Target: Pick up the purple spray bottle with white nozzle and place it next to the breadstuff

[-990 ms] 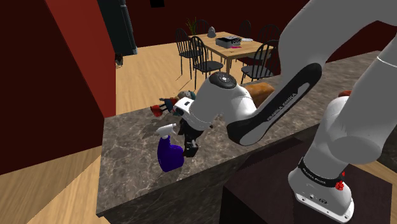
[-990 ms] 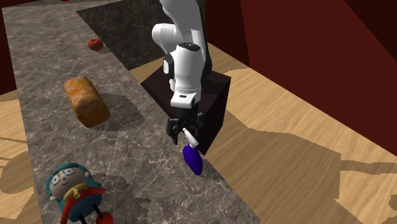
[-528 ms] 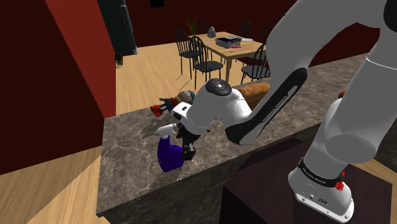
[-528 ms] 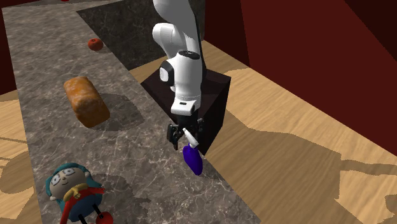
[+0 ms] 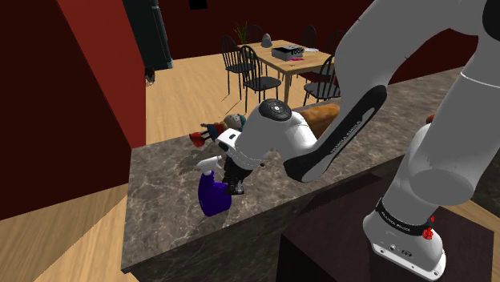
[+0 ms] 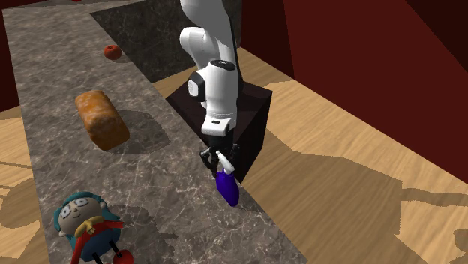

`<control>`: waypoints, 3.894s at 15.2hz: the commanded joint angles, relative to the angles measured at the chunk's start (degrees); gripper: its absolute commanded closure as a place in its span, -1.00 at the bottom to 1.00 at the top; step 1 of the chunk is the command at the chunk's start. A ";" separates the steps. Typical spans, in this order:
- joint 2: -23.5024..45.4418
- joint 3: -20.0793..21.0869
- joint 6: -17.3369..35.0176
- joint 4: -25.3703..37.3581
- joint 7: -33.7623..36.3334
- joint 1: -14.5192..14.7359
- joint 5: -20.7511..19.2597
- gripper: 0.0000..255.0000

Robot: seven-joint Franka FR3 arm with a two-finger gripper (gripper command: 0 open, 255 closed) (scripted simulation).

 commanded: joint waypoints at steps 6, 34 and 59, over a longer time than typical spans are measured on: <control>0.03 0.00 0.00 0.00 0.03 -0.01 -0.05 1.00; -17.67 -8.59 -22.43 6.18 -25.56 12.76 30.44 1.00; -22.67 -11.00 -42.51 21.37 -29.00 13.89 32.81 1.00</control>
